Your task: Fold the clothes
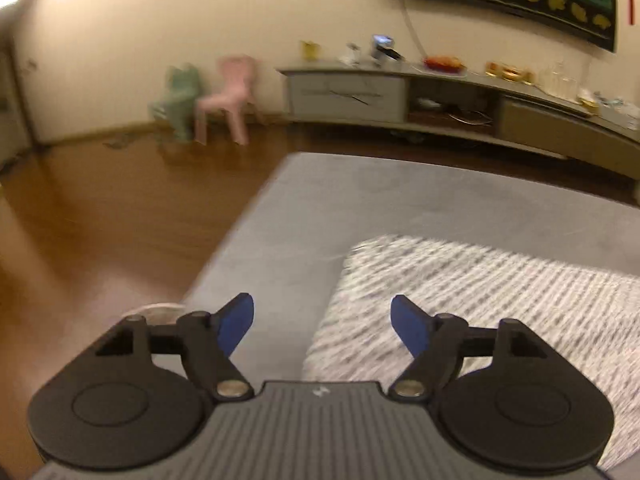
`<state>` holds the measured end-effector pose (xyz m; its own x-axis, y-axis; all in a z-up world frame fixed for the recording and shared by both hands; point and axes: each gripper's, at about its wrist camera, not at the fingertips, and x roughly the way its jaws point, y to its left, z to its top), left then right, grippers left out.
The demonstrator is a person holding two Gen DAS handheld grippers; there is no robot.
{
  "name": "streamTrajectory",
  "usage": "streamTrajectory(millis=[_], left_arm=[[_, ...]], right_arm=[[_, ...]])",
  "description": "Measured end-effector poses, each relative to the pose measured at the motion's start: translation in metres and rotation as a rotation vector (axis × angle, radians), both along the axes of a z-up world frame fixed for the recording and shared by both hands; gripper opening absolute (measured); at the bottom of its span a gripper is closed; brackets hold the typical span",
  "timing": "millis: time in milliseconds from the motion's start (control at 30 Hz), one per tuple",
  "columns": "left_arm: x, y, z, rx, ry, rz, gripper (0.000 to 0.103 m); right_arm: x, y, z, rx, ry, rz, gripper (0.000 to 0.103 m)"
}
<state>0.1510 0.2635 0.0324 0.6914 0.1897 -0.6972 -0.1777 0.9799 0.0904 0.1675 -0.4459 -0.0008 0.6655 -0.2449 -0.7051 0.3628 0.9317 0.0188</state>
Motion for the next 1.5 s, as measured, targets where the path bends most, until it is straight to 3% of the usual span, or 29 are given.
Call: streamTrajectory(millis=[67,167,233,300,400,500,533,567,633,733,867,967,1067,1133,1233,1267,1333,1367,1400,1433,1467,1500], left_arm=[[0.038,-0.005,-0.01,0.008,0.07,-0.037,0.075],[0.085,-0.022,-0.039,0.083,0.198,-0.124,0.071],[0.106,-0.029,-0.054,0.124,0.237,-0.148,0.062],[0.125,-0.033,-0.064,0.158,0.251,-0.142,0.065],[0.148,-0.027,-0.066,0.163,0.235,-0.054,0.065],[0.162,-0.026,-0.07,0.293,0.217,0.096,0.063],[0.165,-0.026,-0.072,0.345,0.216,0.144,0.053],[0.164,-0.026,-0.071,0.366,0.204,0.18,0.052],[0.147,-0.02,-0.056,0.281,0.136,0.202,0.053],[0.098,-0.005,-0.028,0.042,0.054,0.153,0.062],[0.015,0.0,-0.014,-0.082,0.022,0.042,0.074],[-0.035,-0.011,-0.019,-0.084,0.042,-0.04,0.077],[-0.069,-0.023,-0.03,-0.082,0.053,-0.075,0.083],[-0.075,-0.019,-0.04,-0.127,0.075,-0.097,0.083],[-0.077,-0.018,-0.057,-0.106,0.115,-0.067,0.083],[-0.078,-0.016,-0.06,-0.111,0.123,-0.065,0.083],[-0.077,-0.014,-0.067,-0.117,0.134,-0.064,0.08],[-0.076,-0.016,-0.07,-0.102,0.134,-0.068,0.069],[-0.076,-0.018,-0.072,-0.074,0.135,-0.07,0.06],[-0.075,-0.02,-0.073,-0.049,0.136,-0.069,0.024],[-0.074,-0.019,-0.07,-0.045,0.122,-0.065,0.002],[-0.075,-0.015,-0.06,-0.067,0.081,-0.064,0.001]], right_arm=[[0.021,-0.004,-0.003,-0.034,0.023,0.019,0.086],[0.053,-0.008,-0.009,-0.079,0.065,0.061,0.085],[0.067,-0.002,-0.018,-0.092,0.115,0.138,0.073],[0.078,0.0,-0.019,-0.121,0.12,0.153,0.07],[0.098,-0.005,-0.022,-0.217,0.13,0.103,0.07],[0.12,-0.003,-0.031,-0.432,0.169,0.024,0.07],[0.123,-0.001,-0.033,-0.481,0.179,0.013,0.07],[0.123,0.001,-0.032,-0.508,0.181,0.011,0.07],[0.094,0.003,-0.014,-0.414,0.118,0.037,0.07],[0.035,0.006,0.023,-0.188,-0.014,0.093,0.073],[-0.072,0.039,0.033,0.028,0.005,0.391,0.087],[-0.143,0.078,0.029,0.033,0.015,0.494,0.088],[-0.189,0.134,0.024,0.026,-0.012,0.669,0.092],[-0.201,0.179,0.012,-0.101,0.002,0.798,0.091],[-0.201,0.227,-0.008,-0.27,0.039,0.919,0.088],[-0.195,0.227,-0.013,-0.289,0.056,0.92,0.081],[-0.183,0.228,-0.023,-0.327,0.091,0.921,0.051],[-0.179,0.226,-0.024,-0.338,0.105,0.912,0.035],[-0.176,0.22,-0.022,-0.34,0.114,0.892,0.007],[-0.176,0.216,-0.018,-0.334,0.11,0.874,0.004],[-0.177,0.212,-0.008,-0.31,0.08,0.855,0.002],[-0.178,0.205,0.008,-0.276,0.041,0.828,0.002]])
